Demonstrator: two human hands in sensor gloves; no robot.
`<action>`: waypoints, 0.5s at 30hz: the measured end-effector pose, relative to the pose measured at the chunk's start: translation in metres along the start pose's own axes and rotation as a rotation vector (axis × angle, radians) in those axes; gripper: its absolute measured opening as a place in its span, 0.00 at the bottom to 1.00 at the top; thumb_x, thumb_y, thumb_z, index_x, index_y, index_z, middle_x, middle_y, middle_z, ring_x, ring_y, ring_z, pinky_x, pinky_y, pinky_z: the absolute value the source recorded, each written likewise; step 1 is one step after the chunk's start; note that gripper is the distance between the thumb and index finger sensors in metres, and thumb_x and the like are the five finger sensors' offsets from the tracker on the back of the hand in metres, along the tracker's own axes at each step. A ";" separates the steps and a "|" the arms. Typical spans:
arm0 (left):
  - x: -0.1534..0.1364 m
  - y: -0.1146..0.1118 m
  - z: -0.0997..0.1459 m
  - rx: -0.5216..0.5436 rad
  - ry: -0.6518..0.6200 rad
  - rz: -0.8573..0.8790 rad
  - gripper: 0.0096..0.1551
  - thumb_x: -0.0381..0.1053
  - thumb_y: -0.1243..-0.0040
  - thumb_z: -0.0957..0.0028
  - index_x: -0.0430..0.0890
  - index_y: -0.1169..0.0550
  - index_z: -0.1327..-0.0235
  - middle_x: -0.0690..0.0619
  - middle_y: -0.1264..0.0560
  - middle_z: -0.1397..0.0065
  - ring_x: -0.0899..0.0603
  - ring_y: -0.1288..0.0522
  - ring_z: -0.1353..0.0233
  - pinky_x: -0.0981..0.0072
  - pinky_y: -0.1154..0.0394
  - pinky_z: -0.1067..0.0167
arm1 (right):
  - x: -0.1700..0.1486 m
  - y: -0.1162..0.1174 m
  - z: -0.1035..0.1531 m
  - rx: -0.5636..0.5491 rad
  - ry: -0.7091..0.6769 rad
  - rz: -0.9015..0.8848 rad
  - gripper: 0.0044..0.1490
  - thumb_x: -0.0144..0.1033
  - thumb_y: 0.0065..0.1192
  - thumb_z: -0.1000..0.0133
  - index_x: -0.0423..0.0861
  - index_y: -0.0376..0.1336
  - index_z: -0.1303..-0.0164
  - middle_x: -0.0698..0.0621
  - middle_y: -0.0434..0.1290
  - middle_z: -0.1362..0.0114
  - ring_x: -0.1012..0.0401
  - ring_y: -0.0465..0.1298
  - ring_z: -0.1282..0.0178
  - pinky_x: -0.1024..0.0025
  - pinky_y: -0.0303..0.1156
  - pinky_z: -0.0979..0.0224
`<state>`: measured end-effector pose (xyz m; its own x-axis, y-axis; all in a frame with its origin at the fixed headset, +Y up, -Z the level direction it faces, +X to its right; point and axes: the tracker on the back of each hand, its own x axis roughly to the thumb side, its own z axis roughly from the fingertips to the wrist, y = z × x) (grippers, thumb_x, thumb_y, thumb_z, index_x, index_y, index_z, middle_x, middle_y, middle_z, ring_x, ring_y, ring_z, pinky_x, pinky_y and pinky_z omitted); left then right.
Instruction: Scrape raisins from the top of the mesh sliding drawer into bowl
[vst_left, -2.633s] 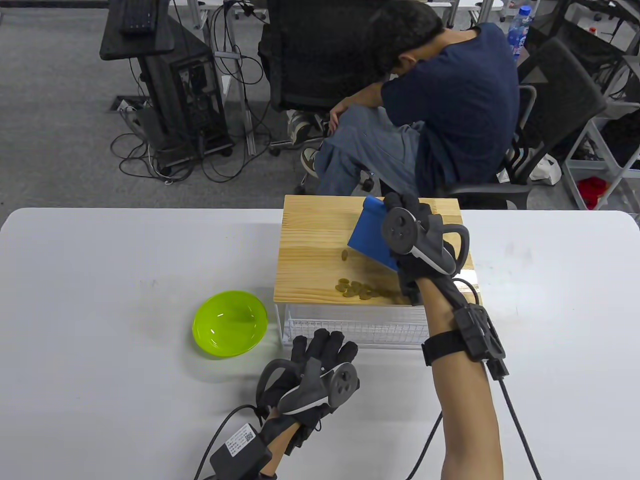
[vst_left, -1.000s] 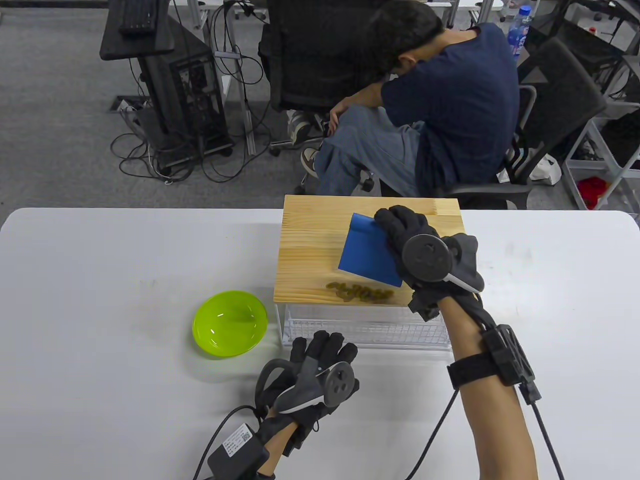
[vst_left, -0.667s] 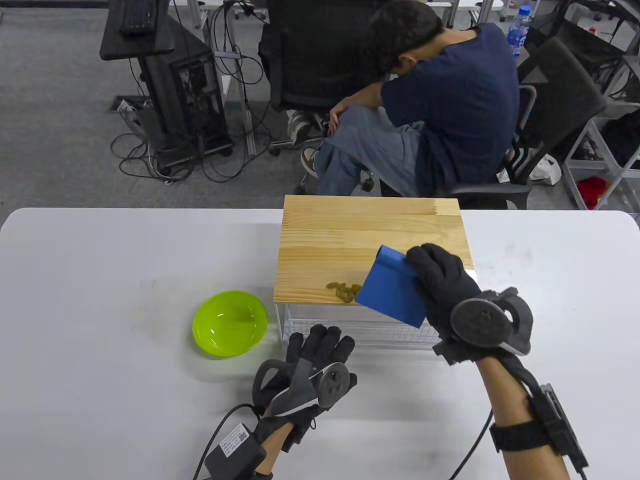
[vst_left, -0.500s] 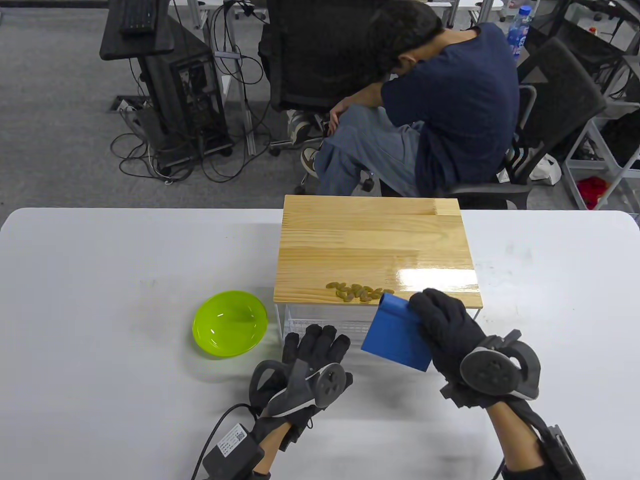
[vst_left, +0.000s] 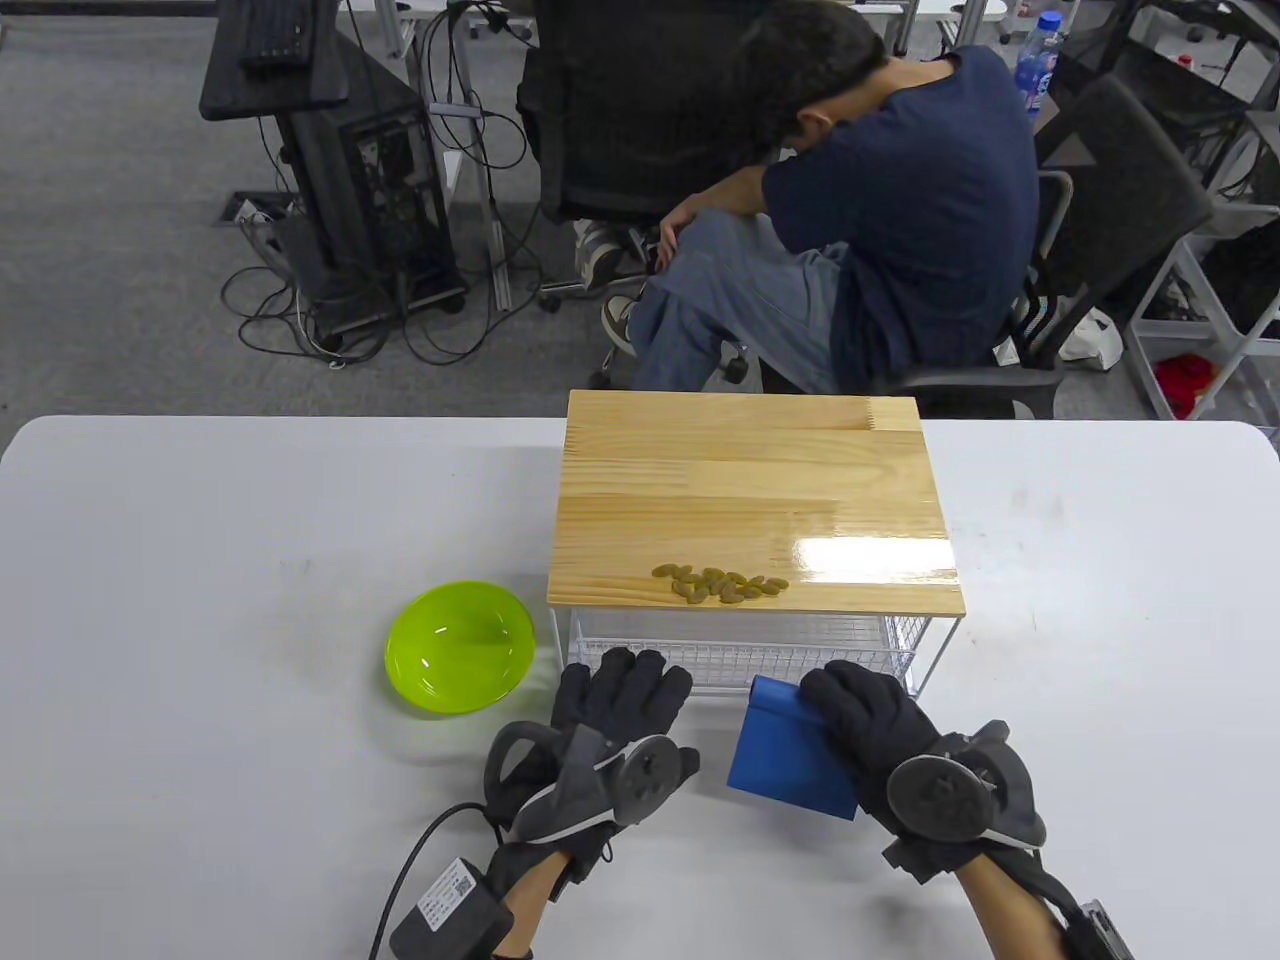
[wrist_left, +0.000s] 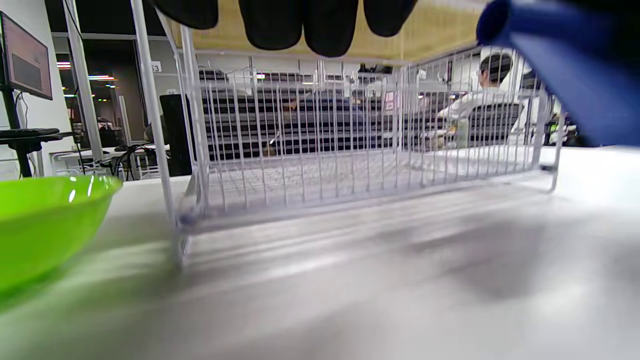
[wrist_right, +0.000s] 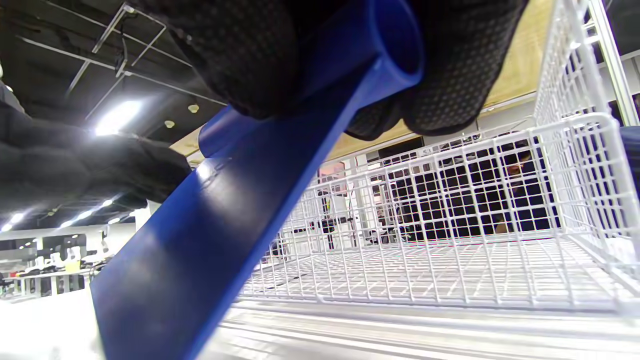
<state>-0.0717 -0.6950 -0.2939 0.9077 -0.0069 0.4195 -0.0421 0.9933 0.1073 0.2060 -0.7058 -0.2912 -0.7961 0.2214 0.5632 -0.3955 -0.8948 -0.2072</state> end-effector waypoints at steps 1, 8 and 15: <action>-0.002 0.006 0.002 0.023 -0.003 0.017 0.45 0.75 0.56 0.49 0.61 0.39 0.17 0.53 0.37 0.11 0.36 0.36 0.12 0.37 0.39 0.20 | -0.001 0.001 0.000 0.001 0.005 -0.006 0.36 0.27 0.64 0.41 0.42 0.55 0.23 0.38 0.59 0.21 0.38 0.71 0.28 0.39 0.71 0.32; -0.053 0.055 0.019 0.200 0.081 0.220 0.46 0.77 0.54 0.51 0.60 0.37 0.18 0.54 0.32 0.14 0.39 0.32 0.14 0.38 0.35 0.20 | -0.008 -0.004 0.000 -0.027 0.030 -0.037 0.36 0.27 0.64 0.41 0.42 0.55 0.23 0.38 0.59 0.21 0.38 0.71 0.28 0.39 0.71 0.32; -0.139 0.067 0.018 0.231 0.456 0.229 0.47 0.76 0.52 0.49 0.61 0.41 0.16 0.55 0.37 0.11 0.39 0.36 0.11 0.37 0.38 0.19 | -0.013 -0.008 0.001 -0.038 0.047 -0.054 0.36 0.27 0.64 0.41 0.42 0.55 0.23 0.38 0.59 0.21 0.37 0.71 0.28 0.39 0.71 0.32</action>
<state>-0.2081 -0.6299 -0.3292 0.9510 0.3080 0.0286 -0.3037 0.9120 0.2759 0.2197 -0.7019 -0.2964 -0.7933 0.2878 0.5365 -0.4549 -0.8659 -0.2081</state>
